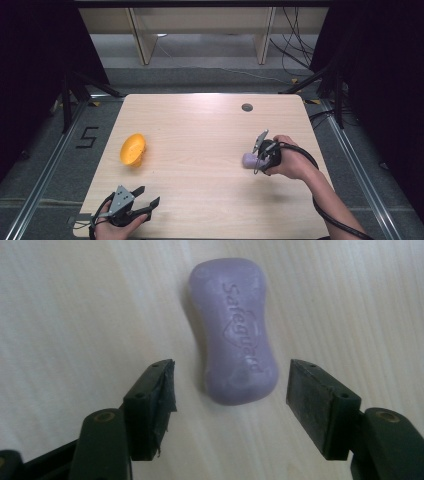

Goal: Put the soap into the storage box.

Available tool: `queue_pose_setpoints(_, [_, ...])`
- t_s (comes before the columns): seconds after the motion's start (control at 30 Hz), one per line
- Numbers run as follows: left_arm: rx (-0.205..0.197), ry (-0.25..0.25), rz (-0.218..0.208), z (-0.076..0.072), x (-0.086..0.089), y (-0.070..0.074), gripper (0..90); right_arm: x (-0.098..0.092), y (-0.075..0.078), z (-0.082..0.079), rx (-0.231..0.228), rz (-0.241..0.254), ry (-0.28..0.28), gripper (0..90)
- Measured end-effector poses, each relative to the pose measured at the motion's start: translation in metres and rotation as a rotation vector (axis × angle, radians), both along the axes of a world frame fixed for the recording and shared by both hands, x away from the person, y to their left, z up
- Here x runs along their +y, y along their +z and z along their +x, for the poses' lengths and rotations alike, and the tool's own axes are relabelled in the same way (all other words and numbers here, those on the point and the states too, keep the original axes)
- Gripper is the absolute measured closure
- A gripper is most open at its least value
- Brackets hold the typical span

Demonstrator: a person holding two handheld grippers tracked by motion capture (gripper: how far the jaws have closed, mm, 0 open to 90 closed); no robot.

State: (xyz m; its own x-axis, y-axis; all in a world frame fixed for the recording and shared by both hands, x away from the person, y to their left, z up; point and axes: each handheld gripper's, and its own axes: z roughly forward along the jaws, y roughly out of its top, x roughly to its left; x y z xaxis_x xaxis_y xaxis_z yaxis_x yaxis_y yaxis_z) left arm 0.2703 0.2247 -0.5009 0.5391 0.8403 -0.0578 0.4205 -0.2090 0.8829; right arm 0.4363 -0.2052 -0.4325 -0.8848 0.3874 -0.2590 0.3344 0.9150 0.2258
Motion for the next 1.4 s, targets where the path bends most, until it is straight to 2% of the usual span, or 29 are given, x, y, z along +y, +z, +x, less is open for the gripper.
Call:
queue_pose_setpoints(0.1, [0.003,0.001,0.006,0.000,0.001,0.000,32.6,0.001,-0.001,0.006,-0.012,-0.003,0.015,35.8])
queue_pose_setpoints(0.2, [0.014,0.008,-0.010,0.000,0.000,-0.001,32.6,0.003,-0.003,0.012,0.012,-0.005,0.008,34.4])
queue_pose_setpoints(0.27, [0.013,0.008,-0.009,0.000,-0.001,-0.001,32.5,0.004,-0.007,0.017,0.047,-0.020,0.004,33.6])
queue_pose_setpoints(0.43, [0.010,0.006,-0.004,0.000,0.000,0.000,32.6,0.007,-0.014,0.020,0.061,-0.012,0.013,33.2])
queue_pose_setpoints(0.5, [0.010,0.005,-0.002,0.000,0.000,0.000,32.5,0.008,-0.017,0.023,0.067,-0.026,0.023,33.1])
queue_pose_setpoints(0.53, [0.009,0.005,-0.003,0.000,0.000,0.000,32.5,0.008,-0.020,0.028,0.063,-0.062,0.059,32.8])
queue_pose_setpoints(0.6, [0.013,0.007,-0.009,0.000,-0.001,-0.001,32.5,0.012,-0.021,0.027,0.076,-0.058,0.018,32.8])
queue_pose_setpoints(0.77, [0.010,0.010,-0.004,0.000,0.000,0.000,32.5,0.016,-0.025,0.033,0.088,-0.061,0.053,33.0])
queue_pose_setpoints(0.8, [0.010,0.010,-0.005,0.000,0.000,-0.001,32.4,0.018,-0.026,0.033,0.093,-0.065,0.035,33.2])
queue_pose_setpoints(0.9, [0.010,0.009,-0.006,0.000,0.000,-0.001,32.4,0.019,-0.028,0.036,0.107,-0.065,0.037,33.1])
queue_pose_setpoints(0.93, [0.010,0.009,-0.005,0.000,0.000,-0.001,32.4,0.019,-0.031,0.039,0.113,-0.066,0.061,33.0])
queue_pose_setpoints(1.0, [0.010,0.010,-0.008,0.000,0.000,-0.001,32.4,0.019,-0.032,0.039,0.118,-0.066,0.057,32.9])
queue_pose_setpoints(1.03, [0.010,0.010,-0.005,0.000,0.000,-0.001,32.4,0.020,-0.032,0.038,0.129,-0.069,0.037,32.8])
queue_pose_setpoints(1.07, [0.010,0.010,-0.007,0.000,0.000,0.000,32.3,0.019,-0.035,0.043,0.132,-0.057,0.071,33.2])
queue_pose_setpoints(1.1, [0.010,0.010,-0.007,0.000,0.000,0.000,32.3,0.019,-0.035,0.043,0.132,-0.057,0.071,33.2])
queue_pose_setpoints(1.13, [0.010,0.010,-0.007,0.000,0.000,0.000,32.3,0.021,-0.035,0.041,0.143,-0.062,0.030,33.5])
queue_pose_setpoints(1.17, [0.008,0.009,-0.012,0.000,0.000,-0.001,32.3,0.020,-0.037,0.043,0.148,-0.058,0.055,33.7])
queue_pose_setpoints(1.23, [0.011,0.009,-0.013,0.000,0.000,-0.001,32.3,0.020,-0.038,0.045,0.152,-0.059,0.054,34.4])
queue_pose_setpoints(1.27, [0.012,0.015,-0.027,0.000,-0.001,-0.001,32.3,0.021,-0.038,0.044,0.155,-0.062,0.033,34.9])
queue_pose_setpoints(1.33, [0.013,0.018,-0.027,0.000,-0.001,-0.001,32.2,0.020,-0.039,0.045,0.156,-0.057,0.039,36.1])
queue_pose_setpoints(1.4, [0.007,0.005,-0.013,0.000,0.000,-0.001,32.2,0.020,-0.040,0.046,0.156,-0.049,0.036,38.1])
